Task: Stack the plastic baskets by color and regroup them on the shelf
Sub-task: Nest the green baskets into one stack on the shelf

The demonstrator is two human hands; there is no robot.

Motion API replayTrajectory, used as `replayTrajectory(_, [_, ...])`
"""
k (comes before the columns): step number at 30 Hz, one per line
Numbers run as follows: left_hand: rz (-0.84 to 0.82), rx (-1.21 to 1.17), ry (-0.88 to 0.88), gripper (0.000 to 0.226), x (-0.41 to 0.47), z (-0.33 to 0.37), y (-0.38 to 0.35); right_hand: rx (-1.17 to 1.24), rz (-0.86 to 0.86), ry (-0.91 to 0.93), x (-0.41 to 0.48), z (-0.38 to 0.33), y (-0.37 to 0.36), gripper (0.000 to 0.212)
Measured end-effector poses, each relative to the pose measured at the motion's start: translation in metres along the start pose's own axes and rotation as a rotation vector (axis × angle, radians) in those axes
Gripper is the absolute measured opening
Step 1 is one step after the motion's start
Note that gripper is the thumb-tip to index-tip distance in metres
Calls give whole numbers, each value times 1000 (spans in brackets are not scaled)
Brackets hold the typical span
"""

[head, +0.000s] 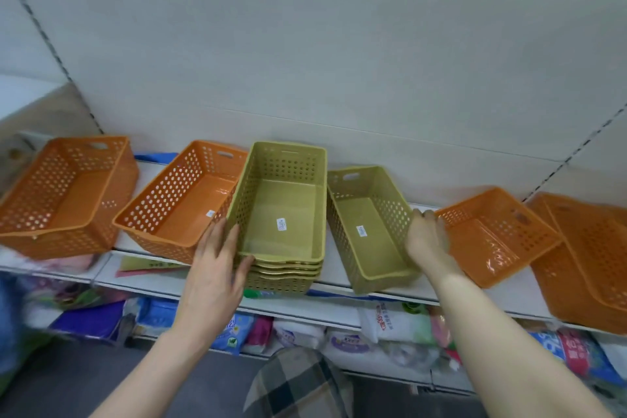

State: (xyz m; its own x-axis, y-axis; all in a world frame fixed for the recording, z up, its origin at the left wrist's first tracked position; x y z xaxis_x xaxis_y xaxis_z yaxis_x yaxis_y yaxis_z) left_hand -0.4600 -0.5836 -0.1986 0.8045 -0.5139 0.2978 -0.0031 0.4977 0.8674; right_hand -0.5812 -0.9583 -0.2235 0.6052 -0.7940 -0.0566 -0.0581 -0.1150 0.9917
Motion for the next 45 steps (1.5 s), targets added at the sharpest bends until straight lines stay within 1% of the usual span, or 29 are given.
replayTrajectory(2, [0, 39, 14, 58, -5, 7, -4, -41, 28, 43, 12, -1, 1, 40])
replayTrajectory(4, [-1, 67, 37, 65, -9, 12, -6, -88, 49, 80, 23, -4, 2, 40])
replayTrajectory(6, [-9, 70, 72, 73, -13, 16, -7, -90, 17, 81, 32, -6, -2, 40])
replayTrajectory(8, [-6, 63, 110, 72, -15, 17, -6, -41, -7, 63, 37, -5, -5, 38])
replayTrajectory(10, [0, 35, 152, 70, -15, 16, -5, 35, 4, 49, 39, -5, -3, 37])
replayTrajectory(13, [-15, -17, 210, 78, -11, 13, -2, 224, -25, 21, 38, -7, 6, 32])
replayTrajectory(15, [-19, -41, 220, 80, -9, 10, -1, 283, 8, 34, 32, -11, 25, 31])
replayTrajectory(19, [-41, -125, 241, 90, -3, 4, 3, 335, 169, 53, 21, -1, 81, 24])
replayTrajectory(22, [-102, -221, 266, 104, 1, -3, 2, 443, 248, 13, 15, 10, 126, 24])
replayTrajectory(24, [-129, -259, 268, 108, 4, -7, 1, 500, 264, -14, 9, 4, 151, 25])
replayTrajectory(27, [-143, -298, 256, 109, 8, -12, -1, 619, 240, -33, -5, -26, 169, 22])
replayTrajectory(30, [-149, -298, 244, 107, 10, -18, -1, 726, 197, 42, -18, -76, 162, 19])
replayTrajectory(33, [-116, -347, 178, 94, 10, -19, 2, 757, 111, 104, -24, -128, 138, 18])
replayTrajectory(36, [-98, -378, 181, 76, 10, -22, 6, 720, 26, 115, -30, -162, 108, 19])
replayTrajectory(38, [-102, -404, 196, 71, 9, -26, 5, 695, 38, 96, -31, -168, 98, 22])
replayTrajectory(41, [-103, -484, 195, 75, 7, -30, 4, 645, 67, 105, -25, -166, 94, 17])
replayTrajectory(43, [-89, -494, 197, 80, 7, -30, 6, 592, 90, 141, -22, -167, 94, 15])
replayTrajectory(45, [-81, -477, 189, 81, 7, -25, 9, 529, 76, 193, -22, -174, 85, 15])
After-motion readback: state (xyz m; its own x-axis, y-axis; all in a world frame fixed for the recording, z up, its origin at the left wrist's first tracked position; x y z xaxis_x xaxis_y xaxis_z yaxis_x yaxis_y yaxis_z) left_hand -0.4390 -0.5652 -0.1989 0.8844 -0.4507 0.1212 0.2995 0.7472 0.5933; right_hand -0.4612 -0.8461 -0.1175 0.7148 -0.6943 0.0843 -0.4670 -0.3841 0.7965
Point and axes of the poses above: each hand's wrist, its own x-axis towards the middle knuckle, its own y-axis out of the back of the hand, z = x × y, the point moved 8 cm from there along x, towards the middle knuckle, and after that the axes turned 2 degrees about x, right-handed, at the moved point
